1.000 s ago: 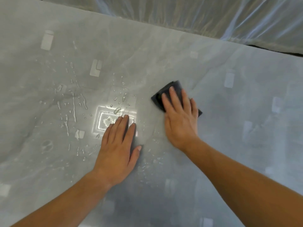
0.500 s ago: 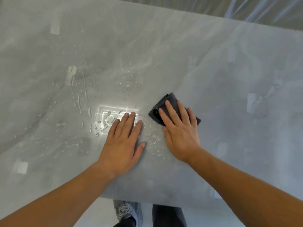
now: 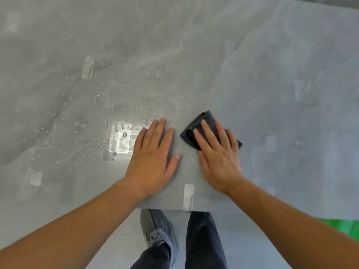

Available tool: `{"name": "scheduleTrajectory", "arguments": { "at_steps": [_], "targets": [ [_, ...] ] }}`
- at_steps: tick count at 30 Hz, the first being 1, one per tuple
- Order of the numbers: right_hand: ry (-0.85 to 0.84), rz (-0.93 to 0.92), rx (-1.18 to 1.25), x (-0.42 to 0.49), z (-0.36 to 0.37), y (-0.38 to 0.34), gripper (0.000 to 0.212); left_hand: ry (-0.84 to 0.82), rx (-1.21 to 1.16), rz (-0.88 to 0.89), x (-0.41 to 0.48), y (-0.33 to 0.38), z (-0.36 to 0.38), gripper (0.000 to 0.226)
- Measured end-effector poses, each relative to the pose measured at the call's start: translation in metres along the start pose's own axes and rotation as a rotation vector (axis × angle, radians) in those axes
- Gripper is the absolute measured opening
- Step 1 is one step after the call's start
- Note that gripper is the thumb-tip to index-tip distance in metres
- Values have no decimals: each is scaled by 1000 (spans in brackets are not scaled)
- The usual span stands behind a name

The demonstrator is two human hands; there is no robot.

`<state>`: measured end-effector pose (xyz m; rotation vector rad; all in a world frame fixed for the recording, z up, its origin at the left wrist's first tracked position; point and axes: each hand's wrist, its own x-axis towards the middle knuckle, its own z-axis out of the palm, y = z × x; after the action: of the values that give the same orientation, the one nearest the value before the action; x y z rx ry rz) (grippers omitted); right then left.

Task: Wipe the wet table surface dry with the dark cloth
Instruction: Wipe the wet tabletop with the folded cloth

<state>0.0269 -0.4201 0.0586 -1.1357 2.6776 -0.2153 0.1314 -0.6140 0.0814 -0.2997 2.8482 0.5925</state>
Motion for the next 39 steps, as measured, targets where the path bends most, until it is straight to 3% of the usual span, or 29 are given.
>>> {"name": "scheduleTrajectory", "arguments": {
  "at_steps": [4, 9, 16, 22, 25, 29, 31, 35, 39],
  "targets": [
    [-20, -63, 15, -22, 2, 7, 53, -21, 14, 14, -24, -2, 3, 71],
    [70, 167, 89, 0, 5, -21, 59, -38, 49, 25, -45, -11, 9, 72],
    [-44, -172, -22, -64, 14, -13, 54, -38, 58, 3, -61, -13, 24, 73],
    [81, 164, 65, -44, 14, -23, 57, -14, -2, -6, -61, -13, 24, 72],
    [53, 0, 26, -80, 25, -50, 57, 12, -61, -15, -65, -14, 22, 72],
    [-10, -217, 3, -105, 27, -35, 52, 48, -41, -44, -79, -12, 25, 67],
    [-11, -180, 3, -97, 24, -27, 54, 40, -23, -70, -88, -9, 28, 67],
    [54, 68, 61, -87, 26, -44, 57, 16, -3, -94, -101, -8, 30, 66],
    [46, -15, 23, -114, 38, -71, 58, 48, 29, -123, -105, -17, 23, 65]
  ]
}}
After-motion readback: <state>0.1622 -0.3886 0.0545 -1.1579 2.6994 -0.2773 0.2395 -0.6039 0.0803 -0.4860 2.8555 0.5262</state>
